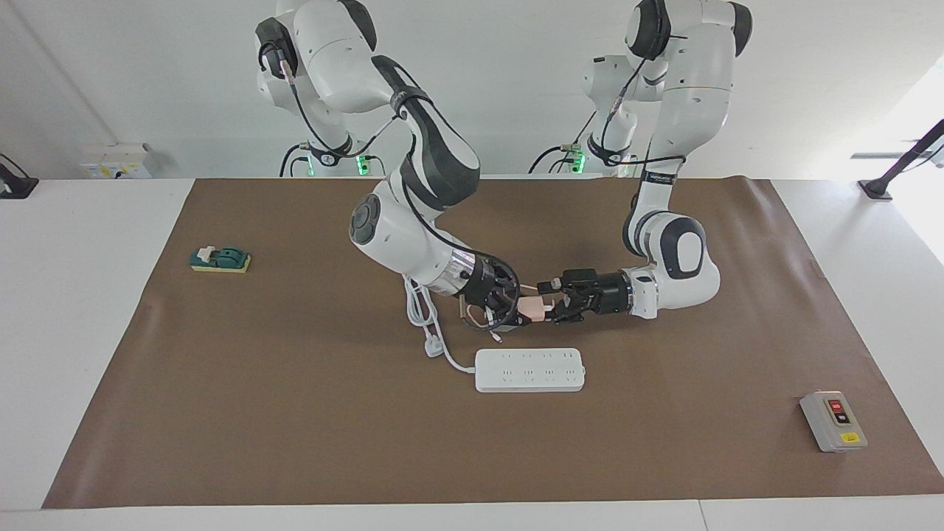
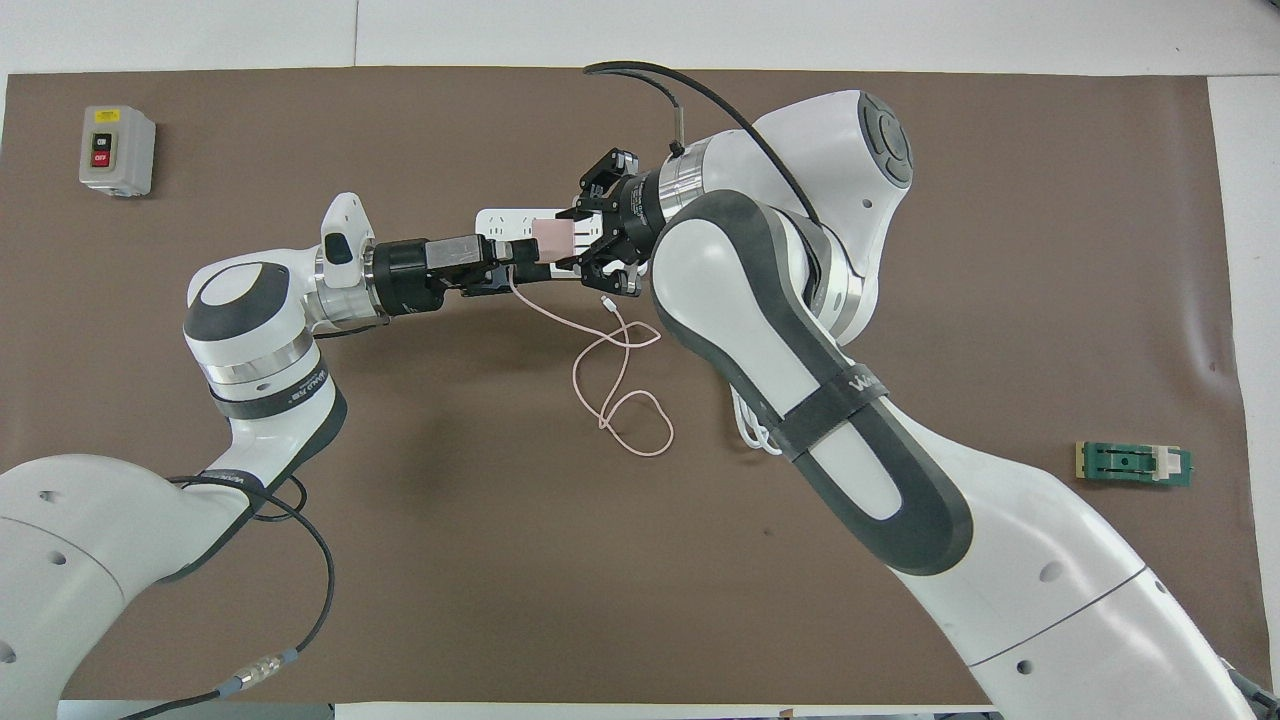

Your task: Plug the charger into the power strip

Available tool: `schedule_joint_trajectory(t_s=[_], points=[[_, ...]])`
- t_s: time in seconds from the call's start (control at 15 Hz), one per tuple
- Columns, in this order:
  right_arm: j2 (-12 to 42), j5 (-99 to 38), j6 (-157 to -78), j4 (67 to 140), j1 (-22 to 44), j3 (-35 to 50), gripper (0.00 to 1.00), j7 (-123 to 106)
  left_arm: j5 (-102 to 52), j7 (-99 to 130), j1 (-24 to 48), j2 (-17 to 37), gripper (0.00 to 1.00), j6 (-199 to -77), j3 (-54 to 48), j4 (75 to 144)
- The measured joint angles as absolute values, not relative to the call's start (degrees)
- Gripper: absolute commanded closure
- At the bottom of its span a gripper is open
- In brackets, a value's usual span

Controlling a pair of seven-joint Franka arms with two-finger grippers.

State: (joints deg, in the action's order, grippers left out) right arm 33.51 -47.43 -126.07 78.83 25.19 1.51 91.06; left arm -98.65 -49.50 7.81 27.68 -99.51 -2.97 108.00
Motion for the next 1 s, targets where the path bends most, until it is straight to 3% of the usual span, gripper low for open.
schedule_joint_trajectory(t_s=[0.4, 0.47, 0.53, 0.6, 0.8, 1.0], points=[[33.52, -47.43, -126.07, 78.83, 25.18, 1.50, 1.00, 91.08, -98.66, -49.50, 7.81, 28.78, 0.00, -99.59, -2.97, 106.08], [33.52, -47.43, -126.07, 78.83, 25.17, 1.49, 1.00, 91.09, -98.66, -49.50, 7.81, 28.87, 0.05, -99.59, -2.97, 106.07], [33.52, -47.43, -126.07, 78.83, 25.16, 1.48, 1.00, 91.10, -98.66, -49.50, 7.81, 28.92, 0.14, -99.59, -2.97, 106.07], [33.52, -47.43, -126.07, 78.83, 25.14, 1.47, 1.00, 91.10, -98.66, -49.53, 7.81, 28.95, 0.30, -99.59, -2.99, 106.07], [33.52, -47.43, -126.07, 78.83, 25.14, 1.45, 1.00, 91.23, -98.66, -49.55, 7.81, 29.00, 0.96, -99.59, -3.05, 106.07], [33.72, -47.42, -126.07, 78.87, 25.13, 1.32, 1.00, 91.68, -98.68, -49.57, 7.79, 28.98, 1.00, -99.37, -3.05, 105.91]])
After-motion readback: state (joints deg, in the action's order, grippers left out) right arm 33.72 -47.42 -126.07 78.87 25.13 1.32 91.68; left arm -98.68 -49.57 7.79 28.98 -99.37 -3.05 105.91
